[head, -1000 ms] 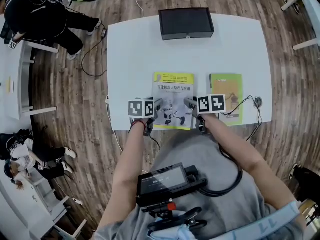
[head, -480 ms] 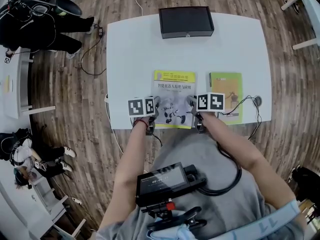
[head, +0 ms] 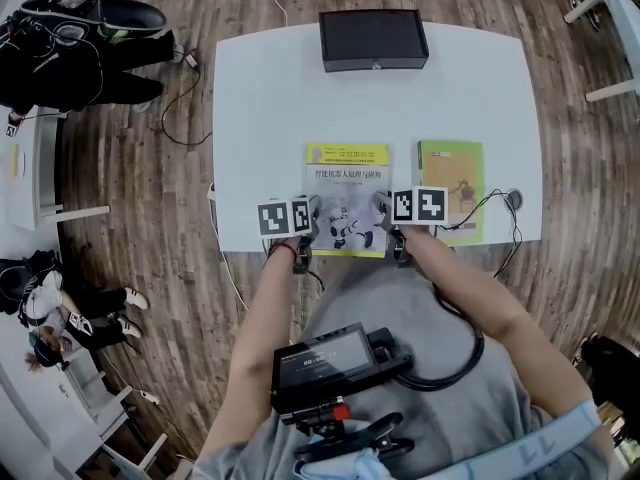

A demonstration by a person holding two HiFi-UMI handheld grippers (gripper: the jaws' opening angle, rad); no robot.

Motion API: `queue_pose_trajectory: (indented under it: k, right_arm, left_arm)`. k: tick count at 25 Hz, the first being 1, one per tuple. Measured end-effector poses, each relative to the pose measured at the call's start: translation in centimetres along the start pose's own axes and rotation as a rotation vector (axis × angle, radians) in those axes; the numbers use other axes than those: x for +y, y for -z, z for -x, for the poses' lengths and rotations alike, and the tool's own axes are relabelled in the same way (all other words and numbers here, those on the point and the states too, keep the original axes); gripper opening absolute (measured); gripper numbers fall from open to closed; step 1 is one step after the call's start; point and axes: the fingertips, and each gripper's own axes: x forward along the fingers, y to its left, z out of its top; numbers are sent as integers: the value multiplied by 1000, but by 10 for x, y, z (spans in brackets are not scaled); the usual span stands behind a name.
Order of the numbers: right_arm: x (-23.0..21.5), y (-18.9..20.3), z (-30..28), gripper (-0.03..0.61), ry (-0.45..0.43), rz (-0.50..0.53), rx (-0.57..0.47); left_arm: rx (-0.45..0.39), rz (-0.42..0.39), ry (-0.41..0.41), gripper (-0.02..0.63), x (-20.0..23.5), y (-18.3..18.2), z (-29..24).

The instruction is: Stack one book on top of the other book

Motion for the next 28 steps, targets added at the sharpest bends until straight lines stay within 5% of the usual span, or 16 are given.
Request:
queue_pose_trajectory:
  k: [28]
  right_arm:
    - [-18, 61, 24, 118, -41, 64, 18]
  left_arm:
    - [7, 62, -22, 141, -22, 81, 10]
